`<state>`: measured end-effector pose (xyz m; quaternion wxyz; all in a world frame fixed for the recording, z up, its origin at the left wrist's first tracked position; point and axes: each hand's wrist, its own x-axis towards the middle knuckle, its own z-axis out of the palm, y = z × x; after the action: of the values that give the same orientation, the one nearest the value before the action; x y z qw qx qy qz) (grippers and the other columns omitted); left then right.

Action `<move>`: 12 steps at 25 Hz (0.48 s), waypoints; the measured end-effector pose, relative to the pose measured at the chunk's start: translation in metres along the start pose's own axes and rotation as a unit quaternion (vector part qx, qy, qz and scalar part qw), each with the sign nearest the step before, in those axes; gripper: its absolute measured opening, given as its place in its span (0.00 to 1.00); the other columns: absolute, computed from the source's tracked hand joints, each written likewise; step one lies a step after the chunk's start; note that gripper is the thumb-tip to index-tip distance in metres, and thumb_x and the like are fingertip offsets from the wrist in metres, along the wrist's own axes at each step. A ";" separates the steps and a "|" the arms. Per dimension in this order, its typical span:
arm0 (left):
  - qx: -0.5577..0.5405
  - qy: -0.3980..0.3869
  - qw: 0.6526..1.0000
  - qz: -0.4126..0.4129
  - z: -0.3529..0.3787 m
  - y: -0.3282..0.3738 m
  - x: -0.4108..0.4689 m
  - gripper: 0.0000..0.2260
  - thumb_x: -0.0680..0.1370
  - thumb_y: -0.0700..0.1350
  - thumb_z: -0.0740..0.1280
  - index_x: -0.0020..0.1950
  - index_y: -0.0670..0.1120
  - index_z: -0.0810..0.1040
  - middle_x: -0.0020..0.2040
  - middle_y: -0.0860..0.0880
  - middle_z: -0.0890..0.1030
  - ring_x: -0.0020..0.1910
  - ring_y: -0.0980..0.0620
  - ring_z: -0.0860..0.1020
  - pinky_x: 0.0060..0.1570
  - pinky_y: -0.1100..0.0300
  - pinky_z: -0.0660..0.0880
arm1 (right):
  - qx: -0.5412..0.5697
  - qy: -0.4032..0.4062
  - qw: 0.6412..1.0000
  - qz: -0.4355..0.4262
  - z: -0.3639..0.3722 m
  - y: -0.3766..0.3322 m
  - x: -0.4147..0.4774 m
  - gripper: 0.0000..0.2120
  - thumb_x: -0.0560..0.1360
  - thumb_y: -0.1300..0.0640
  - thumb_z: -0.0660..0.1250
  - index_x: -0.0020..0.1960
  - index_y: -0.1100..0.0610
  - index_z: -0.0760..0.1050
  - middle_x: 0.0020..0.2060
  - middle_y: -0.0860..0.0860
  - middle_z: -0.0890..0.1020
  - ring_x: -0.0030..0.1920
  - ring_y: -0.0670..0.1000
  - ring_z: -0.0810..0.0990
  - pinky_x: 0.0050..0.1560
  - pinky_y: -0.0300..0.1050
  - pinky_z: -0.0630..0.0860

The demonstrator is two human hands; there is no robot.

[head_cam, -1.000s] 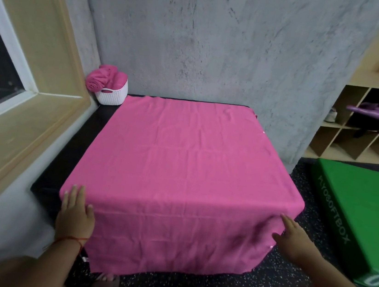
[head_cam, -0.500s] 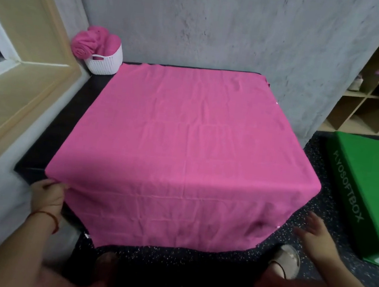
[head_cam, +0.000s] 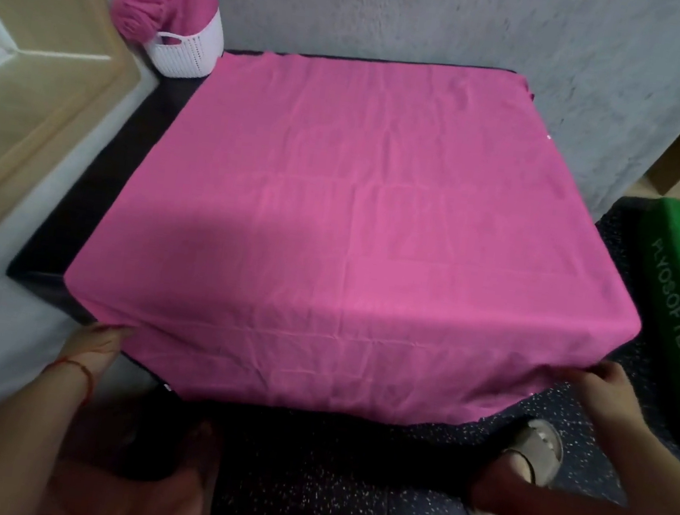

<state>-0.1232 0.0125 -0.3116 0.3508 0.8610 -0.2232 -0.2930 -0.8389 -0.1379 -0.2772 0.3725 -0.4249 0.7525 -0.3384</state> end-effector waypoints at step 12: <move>0.191 -0.070 0.979 -0.035 -0.016 -0.033 -0.016 0.18 0.83 0.45 0.68 0.69 0.36 0.79 0.69 0.36 0.78 0.65 0.39 0.79 0.61 0.50 0.73 | -0.182 -0.089 0.977 0.059 -0.023 0.044 -0.028 0.04 0.76 0.61 0.76 0.44 0.56 0.89 0.46 0.58 0.88 0.48 0.58 0.83 0.52 0.52 0.75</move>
<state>-0.1190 0.0510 -0.3209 0.1533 0.8968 -0.2684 -0.3165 -0.8650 -0.0909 -0.2945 0.3739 -0.4688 0.7890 -0.1335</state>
